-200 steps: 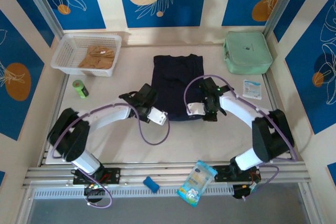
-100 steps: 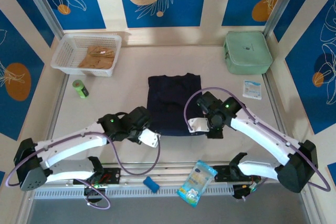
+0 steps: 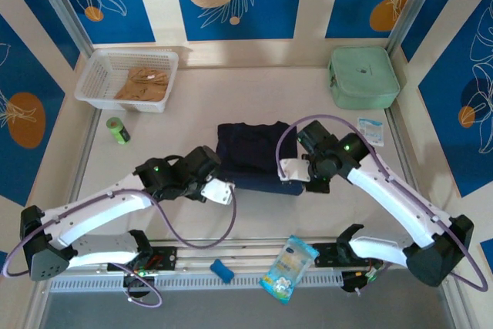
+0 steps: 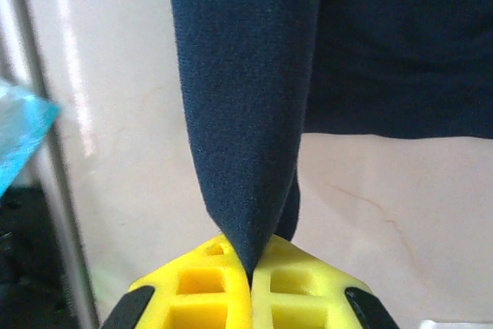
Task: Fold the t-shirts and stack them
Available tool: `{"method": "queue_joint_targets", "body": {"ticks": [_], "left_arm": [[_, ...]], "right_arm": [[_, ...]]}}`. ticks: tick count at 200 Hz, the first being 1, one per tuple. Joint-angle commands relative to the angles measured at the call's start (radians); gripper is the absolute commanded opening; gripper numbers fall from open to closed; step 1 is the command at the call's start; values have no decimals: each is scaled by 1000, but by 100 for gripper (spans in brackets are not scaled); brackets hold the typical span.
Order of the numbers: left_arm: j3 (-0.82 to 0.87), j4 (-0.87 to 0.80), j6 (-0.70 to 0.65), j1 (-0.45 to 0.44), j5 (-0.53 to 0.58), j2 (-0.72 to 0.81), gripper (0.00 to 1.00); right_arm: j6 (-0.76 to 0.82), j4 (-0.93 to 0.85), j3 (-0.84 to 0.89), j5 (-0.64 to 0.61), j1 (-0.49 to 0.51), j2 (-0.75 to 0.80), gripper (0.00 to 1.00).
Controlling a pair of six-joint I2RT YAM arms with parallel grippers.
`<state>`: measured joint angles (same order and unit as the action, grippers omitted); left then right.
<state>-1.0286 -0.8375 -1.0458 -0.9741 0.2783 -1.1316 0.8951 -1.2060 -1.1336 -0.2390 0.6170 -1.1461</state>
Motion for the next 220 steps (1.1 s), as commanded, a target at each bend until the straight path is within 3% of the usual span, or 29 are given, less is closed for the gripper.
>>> {"method": "queue_joint_targets", "body": {"ticks": [1, 93, 138, 170, 220], "left_arm": [[-54, 43, -73, 96, -41, -23, 0], [-300, 93, -211, 396, -315, -361, 0], [-467, 76, -263, 456, -378, -553, 0], [-538, 95, -247, 491, -394, -665, 0], [-494, 328, -192, 526, -409, -746, 0]], "right_arm": [[99, 48, -71, 23, -70, -66, 0], [256, 70, -314, 202, -304, -424, 0], [269, 100, -386, 234, -364, -584, 0], [198, 206, -422, 172, -385, -686, 0], [119, 363, -419, 129, -411, -772, 0]]}}
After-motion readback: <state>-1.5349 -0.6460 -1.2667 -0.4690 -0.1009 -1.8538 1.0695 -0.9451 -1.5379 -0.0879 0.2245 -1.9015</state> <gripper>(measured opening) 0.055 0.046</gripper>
